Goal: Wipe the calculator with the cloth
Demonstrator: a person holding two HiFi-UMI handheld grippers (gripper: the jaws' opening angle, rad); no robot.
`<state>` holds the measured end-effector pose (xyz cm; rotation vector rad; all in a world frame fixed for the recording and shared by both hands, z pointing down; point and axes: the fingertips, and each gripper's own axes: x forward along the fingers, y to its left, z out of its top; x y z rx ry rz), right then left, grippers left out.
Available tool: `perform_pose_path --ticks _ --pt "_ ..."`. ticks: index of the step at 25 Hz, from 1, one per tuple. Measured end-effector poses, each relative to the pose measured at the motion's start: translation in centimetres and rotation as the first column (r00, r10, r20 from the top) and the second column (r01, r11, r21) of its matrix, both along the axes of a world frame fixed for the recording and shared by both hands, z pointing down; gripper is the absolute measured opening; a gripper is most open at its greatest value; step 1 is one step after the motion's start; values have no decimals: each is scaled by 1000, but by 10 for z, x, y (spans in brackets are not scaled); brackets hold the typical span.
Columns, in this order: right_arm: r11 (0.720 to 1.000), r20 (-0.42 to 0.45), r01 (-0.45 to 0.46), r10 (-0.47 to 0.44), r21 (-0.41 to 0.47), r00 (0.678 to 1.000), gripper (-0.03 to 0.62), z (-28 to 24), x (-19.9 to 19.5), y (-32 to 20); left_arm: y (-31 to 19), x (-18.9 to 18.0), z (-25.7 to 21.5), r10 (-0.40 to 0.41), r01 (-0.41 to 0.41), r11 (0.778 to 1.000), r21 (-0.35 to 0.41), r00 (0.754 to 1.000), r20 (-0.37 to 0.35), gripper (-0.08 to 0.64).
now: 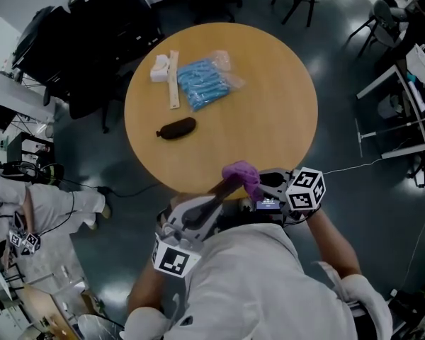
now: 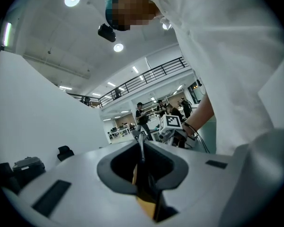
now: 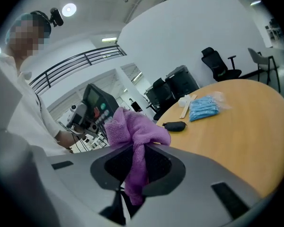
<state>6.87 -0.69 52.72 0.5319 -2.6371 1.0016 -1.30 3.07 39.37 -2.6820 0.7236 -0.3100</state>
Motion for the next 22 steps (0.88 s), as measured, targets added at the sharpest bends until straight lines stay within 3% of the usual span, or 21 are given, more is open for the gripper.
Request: perform_pose_path --ticks 6,8,10,12,15,18,20,22 --pt "998 -147 64 -67 -21 987 66 33 16 7 13 5 1 62 -65 997 44 996 63 46" --pt "997 -165 65 -57 42 985 67 13 32 -3 18 7 3 93 -97 994 45 992 79 46" --pt "981 -147 104 -80 166 986 67 -36 41 -10 22 9 6 126 -132 990 51 987 101 46" --pt "925 -111 201 -174 323 979 67 -104 33 -5 25 11 10 159 -169 984 64 978 132 46" --pt "777 -150 380 -355 501 923 67 -182 5 20 32 15 13 211 -231 968 98 960 186 46" --pt "658 -266 551 -488 513 831 67 -193 -20 42 41 22 7 258 -289 947 139 944 207 46" --pt "614 -295 624 -557 483 776 67 -185 -32 52 47 27 -4 280 -315 934 168 939 201 46" --pt "591 -322 671 -594 447 738 67 -174 -36 57 53 31 -14 291 -336 918 209 932 215 46"
